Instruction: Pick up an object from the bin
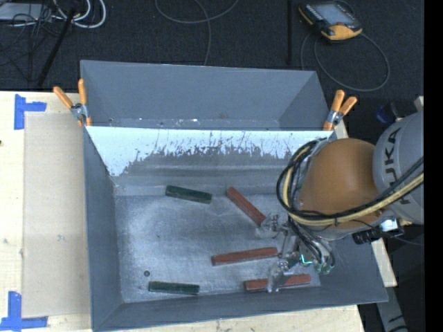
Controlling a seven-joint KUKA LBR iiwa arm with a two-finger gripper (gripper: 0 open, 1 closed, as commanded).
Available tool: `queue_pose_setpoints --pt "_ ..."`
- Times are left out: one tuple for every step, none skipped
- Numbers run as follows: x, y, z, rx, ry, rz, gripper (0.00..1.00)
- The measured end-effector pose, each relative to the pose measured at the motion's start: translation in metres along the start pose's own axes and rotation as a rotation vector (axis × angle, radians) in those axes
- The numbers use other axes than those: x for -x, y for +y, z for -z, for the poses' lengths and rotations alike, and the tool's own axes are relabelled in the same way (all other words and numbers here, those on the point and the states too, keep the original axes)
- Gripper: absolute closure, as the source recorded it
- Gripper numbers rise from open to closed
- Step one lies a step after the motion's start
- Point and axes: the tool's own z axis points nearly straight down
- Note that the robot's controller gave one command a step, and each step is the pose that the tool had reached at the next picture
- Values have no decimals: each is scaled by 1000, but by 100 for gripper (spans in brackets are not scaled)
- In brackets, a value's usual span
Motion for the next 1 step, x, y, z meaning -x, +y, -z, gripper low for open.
queue_pose_setpoints --pt "2 0 3 0 -7 0 0"
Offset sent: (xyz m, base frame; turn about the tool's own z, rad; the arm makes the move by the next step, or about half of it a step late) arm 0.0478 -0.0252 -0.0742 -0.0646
